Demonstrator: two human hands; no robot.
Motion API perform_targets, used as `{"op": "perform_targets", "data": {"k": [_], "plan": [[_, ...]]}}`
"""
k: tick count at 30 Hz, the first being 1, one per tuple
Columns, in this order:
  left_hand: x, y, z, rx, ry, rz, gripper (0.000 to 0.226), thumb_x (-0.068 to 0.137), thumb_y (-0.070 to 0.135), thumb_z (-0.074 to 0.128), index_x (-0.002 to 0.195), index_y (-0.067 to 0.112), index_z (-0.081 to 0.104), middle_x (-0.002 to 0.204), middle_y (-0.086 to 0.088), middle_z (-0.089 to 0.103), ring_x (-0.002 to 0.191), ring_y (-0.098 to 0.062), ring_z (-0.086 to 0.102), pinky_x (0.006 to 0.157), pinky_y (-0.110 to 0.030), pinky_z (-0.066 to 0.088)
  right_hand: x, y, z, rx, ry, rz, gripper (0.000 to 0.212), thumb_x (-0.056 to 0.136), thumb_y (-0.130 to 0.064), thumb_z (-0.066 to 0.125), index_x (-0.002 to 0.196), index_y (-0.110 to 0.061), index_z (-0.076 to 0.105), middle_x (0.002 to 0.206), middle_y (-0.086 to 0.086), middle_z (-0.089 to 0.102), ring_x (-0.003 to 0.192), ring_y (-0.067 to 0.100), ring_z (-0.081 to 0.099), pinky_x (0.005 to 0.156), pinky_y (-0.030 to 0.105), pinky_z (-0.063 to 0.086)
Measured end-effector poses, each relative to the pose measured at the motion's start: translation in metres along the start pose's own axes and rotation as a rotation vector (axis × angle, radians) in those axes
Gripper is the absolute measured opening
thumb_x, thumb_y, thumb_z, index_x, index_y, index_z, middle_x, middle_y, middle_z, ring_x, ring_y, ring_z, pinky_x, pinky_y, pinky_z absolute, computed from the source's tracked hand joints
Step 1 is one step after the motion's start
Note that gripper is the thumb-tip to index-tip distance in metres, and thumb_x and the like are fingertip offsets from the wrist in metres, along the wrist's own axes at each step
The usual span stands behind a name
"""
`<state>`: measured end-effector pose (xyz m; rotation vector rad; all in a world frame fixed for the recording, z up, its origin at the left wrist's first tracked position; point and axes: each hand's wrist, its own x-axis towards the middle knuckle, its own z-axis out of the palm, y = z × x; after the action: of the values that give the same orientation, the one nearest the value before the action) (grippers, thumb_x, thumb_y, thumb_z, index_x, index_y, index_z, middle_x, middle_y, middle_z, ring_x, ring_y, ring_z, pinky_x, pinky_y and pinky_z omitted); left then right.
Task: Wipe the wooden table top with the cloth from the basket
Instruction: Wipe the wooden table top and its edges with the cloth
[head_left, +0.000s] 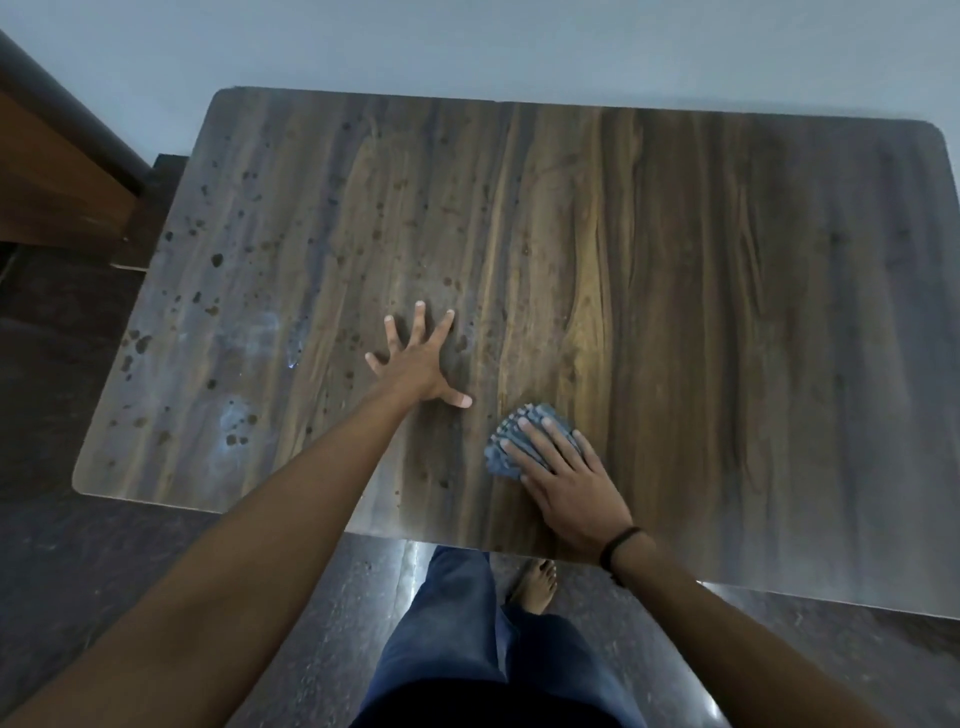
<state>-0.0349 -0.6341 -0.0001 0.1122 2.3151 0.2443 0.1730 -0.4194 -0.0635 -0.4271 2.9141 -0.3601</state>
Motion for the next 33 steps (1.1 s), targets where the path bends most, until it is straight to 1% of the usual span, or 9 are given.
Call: {"op": "perform_targets", "data": {"k": [2,6,9,11,17,22,27,30,33], "plan": [[0.007,-0.002,-0.005,-0.013,-0.010,0.010,0.138,0.062,0.051,0.090,0.152,0.052,-0.014,0.155,0.013,-0.042,0.145,-0.039,-0.033,0.109,-0.079,0.003,0.016,0.026,-0.009,-0.010,0.001,-0.015,0.054,0.107,-0.039,0.030,0.159,-0.038,0.017,0.168,-0.006,0.015,0.156,0.019,0.006,0.122,0.054,0.020],[0.009,-0.006,0.000,-0.027,0.012,0.030,0.137,0.062,0.050,0.091,0.152,0.054,-0.012,0.157,0.013,-0.039,0.146,-0.039,-0.030,0.108,-0.079,0.003,0.058,0.030,-0.022,0.180,0.091,0.488,0.054,0.108,-0.035,0.032,0.160,-0.036,0.017,0.169,-0.005,0.005,0.155,0.020,-0.003,0.124,0.054,0.006],[0.010,-0.011,0.003,-0.031,0.036,0.037,0.138,0.060,0.051,0.091,0.153,0.054,-0.011,0.158,0.014,-0.037,0.147,-0.038,-0.030,0.108,-0.078,0.003,0.042,0.001,-0.009,0.090,0.034,0.236,0.054,0.106,-0.039,0.027,0.159,-0.037,0.016,0.168,-0.004,0.011,0.156,0.021,0.001,0.124,0.053,0.009],[0.011,-0.011,0.003,-0.027,0.049,0.038,0.138,0.059,0.052,0.091,0.152,0.054,-0.011,0.158,0.014,-0.037,0.146,-0.037,-0.030,0.108,-0.077,0.003,0.041,0.019,-0.017,0.055,-0.005,0.100,0.053,0.107,-0.041,0.025,0.159,-0.039,0.016,0.168,-0.006,0.014,0.156,0.020,0.005,0.124,0.053,0.014],[0.012,-0.009,0.003,-0.028,0.033,0.035,0.139,0.061,0.049,0.091,0.152,0.053,-0.013,0.157,0.013,-0.038,0.145,-0.037,-0.032,0.110,-0.077,0.002,0.106,0.038,-0.036,0.195,0.076,0.485,0.054,0.108,-0.036,0.028,0.160,-0.035,0.015,0.169,-0.004,0.004,0.156,0.022,-0.003,0.125,0.055,0.005],[0.017,-0.013,0.003,-0.001,0.026,0.047,0.139,0.061,0.054,0.089,0.152,0.051,-0.016,0.157,0.011,-0.040,0.145,-0.039,-0.032,0.110,-0.078,0.003,0.081,0.047,-0.032,0.036,-0.008,0.059,0.054,0.106,-0.042,0.024,0.159,-0.038,0.016,0.168,-0.008,0.013,0.156,0.018,0.004,0.123,0.054,0.017],[0.028,-0.013,-0.014,-0.007,0.043,0.054,0.137,0.061,0.060,0.087,0.153,0.051,-0.015,0.157,0.011,-0.040,0.144,-0.041,-0.032,0.112,-0.076,0.000,0.128,0.057,-0.045,0.176,0.071,0.455,0.054,0.108,-0.038,0.028,0.160,-0.037,0.014,0.169,-0.004,0.005,0.156,0.022,-0.003,0.125,0.054,0.006],[0.038,-0.015,-0.029,-0.040,0.039,0.020,0.138,0.061,0.056,0.089,0.153,0.051,-0.014,0.157,0.012,-0.040,0.144,-0.041,-0.032,0.111,-0.075,-0.001,0.090,0.024,-0.029,0.071,-0.008,0.155,0.055,0.107,-0.041,0.024,0.161,-0.034,0.014,0.169,-0.002,0.007,0.156,0.023,-0.001,0.124,0.054,0.009],[0.046,-0.016,-0.034,-0.041,0.013,0.007,0.140,0.060,0.054,0.090,0.152,0.052,-0.016,0.155,0.012,-0.042,0.144,-0.041,-0.034,0.111,-0.076,-0.002,0.081,0.046,-0.035,0.025,-0.072,-0.050,0.054,0.107,-0.043,0.021,0.160,-0.037,0.014,0.169,-0.007,0.009,0.156,0.019,0.002,0.125,0.051,0.010]]}}
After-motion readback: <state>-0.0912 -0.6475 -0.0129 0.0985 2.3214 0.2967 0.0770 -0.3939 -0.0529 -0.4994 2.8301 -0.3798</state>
